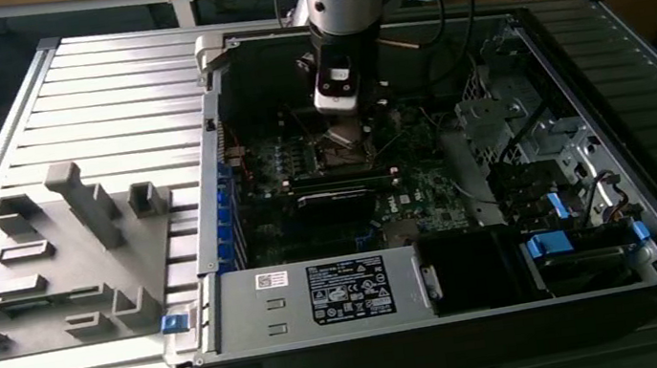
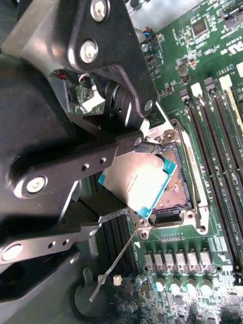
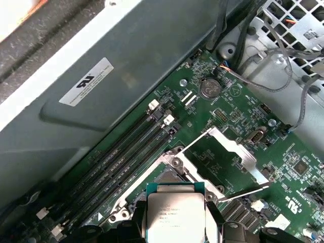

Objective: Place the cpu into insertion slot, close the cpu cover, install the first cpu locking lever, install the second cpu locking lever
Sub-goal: 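Place the cpu into insertion slot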

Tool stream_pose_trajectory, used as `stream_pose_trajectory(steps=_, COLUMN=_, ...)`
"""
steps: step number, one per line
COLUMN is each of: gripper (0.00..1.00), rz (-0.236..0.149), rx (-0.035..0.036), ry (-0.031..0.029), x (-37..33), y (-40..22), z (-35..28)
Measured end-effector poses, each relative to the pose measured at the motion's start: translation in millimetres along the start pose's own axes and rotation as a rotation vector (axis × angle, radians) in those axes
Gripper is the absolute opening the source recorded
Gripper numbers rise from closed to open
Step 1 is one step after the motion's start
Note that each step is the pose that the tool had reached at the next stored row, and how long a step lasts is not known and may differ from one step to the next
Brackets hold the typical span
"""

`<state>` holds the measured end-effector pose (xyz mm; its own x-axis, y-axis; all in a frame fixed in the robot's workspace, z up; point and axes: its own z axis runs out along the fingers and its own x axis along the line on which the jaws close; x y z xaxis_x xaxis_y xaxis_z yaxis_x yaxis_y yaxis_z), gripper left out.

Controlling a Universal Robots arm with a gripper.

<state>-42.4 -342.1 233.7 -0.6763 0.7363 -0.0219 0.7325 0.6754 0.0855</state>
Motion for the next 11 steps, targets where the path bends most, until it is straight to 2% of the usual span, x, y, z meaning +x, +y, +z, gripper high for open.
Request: stream_pose_trajectory(steps=11, gripper=0.54, rz=0.2, rx=0.0044, ry=-0.0171, x=0.0, y=0.0, z=0.2)
